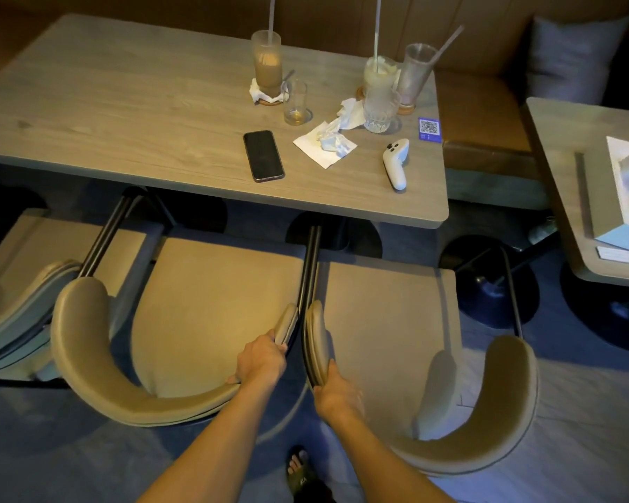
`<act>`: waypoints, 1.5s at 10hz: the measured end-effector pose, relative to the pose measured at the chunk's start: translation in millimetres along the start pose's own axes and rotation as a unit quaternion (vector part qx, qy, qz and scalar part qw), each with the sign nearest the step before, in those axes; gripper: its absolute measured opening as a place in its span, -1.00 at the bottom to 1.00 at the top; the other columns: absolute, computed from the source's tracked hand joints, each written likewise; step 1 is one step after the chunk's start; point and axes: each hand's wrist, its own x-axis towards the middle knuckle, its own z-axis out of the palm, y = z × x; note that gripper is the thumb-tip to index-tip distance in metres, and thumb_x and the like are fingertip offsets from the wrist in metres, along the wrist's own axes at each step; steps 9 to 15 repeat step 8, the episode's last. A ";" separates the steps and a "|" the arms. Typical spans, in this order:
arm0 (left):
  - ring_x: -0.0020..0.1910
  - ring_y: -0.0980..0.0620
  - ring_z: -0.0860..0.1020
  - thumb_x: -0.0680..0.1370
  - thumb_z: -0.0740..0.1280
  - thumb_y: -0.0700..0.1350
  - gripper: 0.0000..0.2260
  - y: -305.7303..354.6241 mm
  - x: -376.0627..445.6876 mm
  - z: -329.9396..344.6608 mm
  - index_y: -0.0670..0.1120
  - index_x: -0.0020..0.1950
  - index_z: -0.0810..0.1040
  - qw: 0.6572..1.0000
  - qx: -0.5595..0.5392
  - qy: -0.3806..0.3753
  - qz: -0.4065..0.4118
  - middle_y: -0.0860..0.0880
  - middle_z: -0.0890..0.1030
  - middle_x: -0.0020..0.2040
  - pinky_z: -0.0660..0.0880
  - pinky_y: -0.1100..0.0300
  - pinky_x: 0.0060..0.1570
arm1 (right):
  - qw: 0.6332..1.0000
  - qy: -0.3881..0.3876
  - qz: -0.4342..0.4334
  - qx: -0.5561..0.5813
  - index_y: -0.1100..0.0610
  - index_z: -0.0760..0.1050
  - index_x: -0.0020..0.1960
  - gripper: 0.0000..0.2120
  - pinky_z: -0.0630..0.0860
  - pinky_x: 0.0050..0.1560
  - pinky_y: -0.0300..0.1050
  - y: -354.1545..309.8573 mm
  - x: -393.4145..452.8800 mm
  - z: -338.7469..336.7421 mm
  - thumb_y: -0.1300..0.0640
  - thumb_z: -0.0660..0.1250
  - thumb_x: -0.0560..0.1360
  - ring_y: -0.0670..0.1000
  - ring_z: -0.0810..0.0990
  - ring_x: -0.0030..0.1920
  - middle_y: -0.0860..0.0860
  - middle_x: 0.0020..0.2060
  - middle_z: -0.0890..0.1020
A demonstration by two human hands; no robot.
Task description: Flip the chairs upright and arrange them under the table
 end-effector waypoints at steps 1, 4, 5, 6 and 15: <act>0.16 -0.22 0.54 0.60 0.19 0.03 -0.76 2.8 -4.0 -0.7 0.01 0.21 0.52 1.000 0.005 -0.002 0.000 -0.16 0.62 0.13 0.45 -0.22 0.21 | 1.000 -0.019 -0.002 -0.013 -0.11 -0.21 0.59 -0.29 0.37 0.35 0.23 -2.4 0.2 -1.8 -0.08 0.15 0.61 0.22 0.42 0.36 0.18 0.40 0.42; 0.31 -0.20 0.47 0.60 0.11 0.14 -0.54 3.3 -29.7 -12.7 -0.03 0.43 0.41 0.992 -0.117 -0.048 -0.016 -0.13 0.52 0.34 0.34 -0.10 0.35 | 0.994 -0.048 -0.077 0.065 0.11 0.37 0.40 -0.56 0.43 0.27 -0.05 14.6 -16.5 -30.7 -0.05 0.13 0.58 0.17 0.50 0.30 0.14 0.34 0.51; 0.22 -0.19 0.53 0.60 0.15 0.06 -0.61 13.0 -47.4 -25.5 -0.13 0.30 0.50 0.985 -0.163 -0.051 -0.007 -0.17 0.57 0.26 0.45 0.04 0.25 | 0.989 -0.062 -0.095 0.095 0.06 0.51 0.03 -0.79 0.46 0.19 -0.08 21.4 -27.1 -41.7 -0.01 0.16 0.55 0.13 0.56 0.17 0.13 0.18 0.61; 0.20 -0.20 0.54 0.61 0.17 0.03 -0.62 20.2 -63.5 -34.0 -0.17 0.28 0.53 0.979 -0.198 -0.056 -0.005 -0.19 0.59 0.23 0.46 0.06 0.23 | 0.983 -0.077 -0.105 0.133 0.05 0.48 -0.10 -0.81 0.48 0.09 -0.08 24.4 -39.4 -56.4 -0.05 0.18 0.50 0.07 0.56 0.02 0.09 0.01 0.61; -0.32 -0.03 0.48 0.62 0.20 -0.09 -0.82 50.2 -109.4 -54.2 -0.17 -0.04 0.52 0.941 -0.325 -0.089 0.039 -0.11 0.54 -0.22 0.45 0.21 -0.28 | 0.962 -0.100 -0.131 0.218 0.03 0.44 -0.04 -0.83 0.38 -0.13 -0.13 33.1 -76.1 -118.5 0.02 0.11 0.61 -0.04 0.48 -0.18 -0.03 -0.18 0.54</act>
